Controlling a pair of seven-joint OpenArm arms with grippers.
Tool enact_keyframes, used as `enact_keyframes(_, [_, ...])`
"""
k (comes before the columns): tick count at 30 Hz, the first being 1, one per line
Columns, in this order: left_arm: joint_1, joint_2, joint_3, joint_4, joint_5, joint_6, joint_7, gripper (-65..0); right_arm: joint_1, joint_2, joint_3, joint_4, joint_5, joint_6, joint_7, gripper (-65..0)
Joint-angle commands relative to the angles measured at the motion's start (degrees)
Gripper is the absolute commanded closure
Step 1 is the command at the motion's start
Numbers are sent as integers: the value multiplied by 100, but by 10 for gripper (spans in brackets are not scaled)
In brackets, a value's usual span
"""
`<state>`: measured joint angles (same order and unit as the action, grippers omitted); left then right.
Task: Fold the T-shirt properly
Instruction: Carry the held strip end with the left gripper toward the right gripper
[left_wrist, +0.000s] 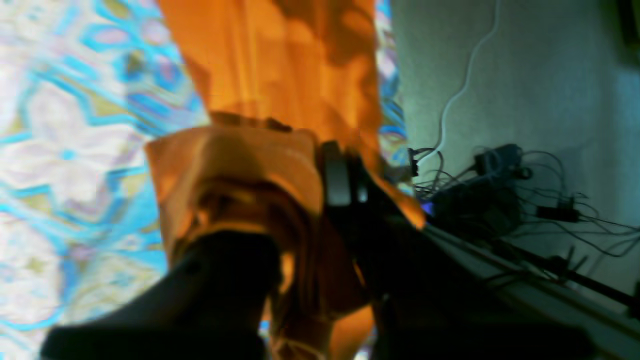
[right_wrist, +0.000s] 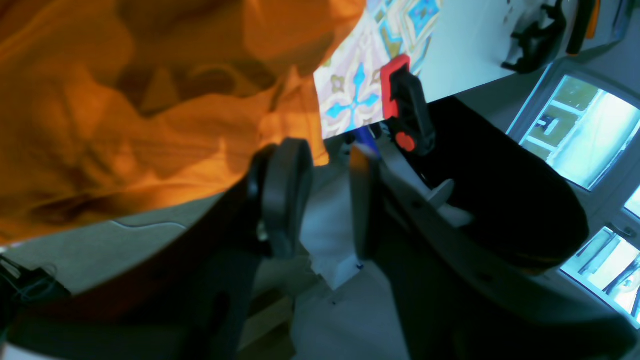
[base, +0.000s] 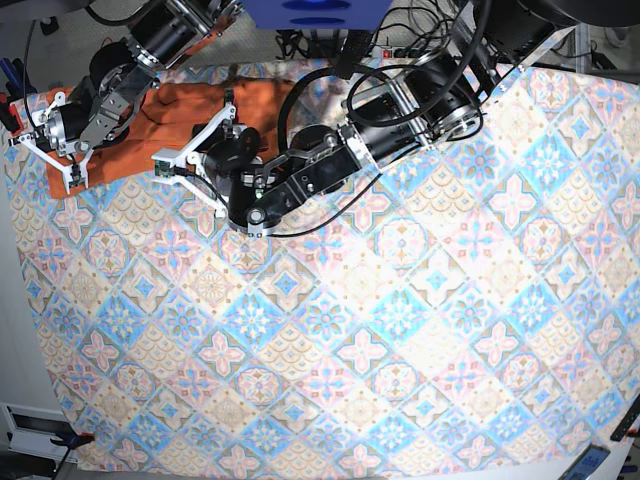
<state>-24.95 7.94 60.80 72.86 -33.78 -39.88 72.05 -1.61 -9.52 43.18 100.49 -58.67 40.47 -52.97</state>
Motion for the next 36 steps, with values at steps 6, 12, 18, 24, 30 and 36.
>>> enact_keyframes(6, [-85,106,-387,-337,-134,-12,-405,-35,60,52,109,110,-71,-47,9,-171])
enact_keyframes(12, [-68,106,-343,-548,-134,-12,-704,-35,60,52,135,110,-71,-47,18,-171])
enact_keyframes(18, [-270,106,-326,-521,-591,-12,-730,-35,86,52,135,110,-71,-47,18,-171])
enact_keyframes(24, [-375,106,-80,-521,-785,-12,-1495,-89,86,52,135,101,-71,-47,18,-171])
enact_keyframes(30, [-305,106,-62,-530,-802,-12,-2058,-311,86,52,144,110,-71,-47,18,-171])
enact_keyframes(36, [-296,106,96,-556,-749,-12,-2489,-376,86,52,126,101,-71,-47,62,-171])
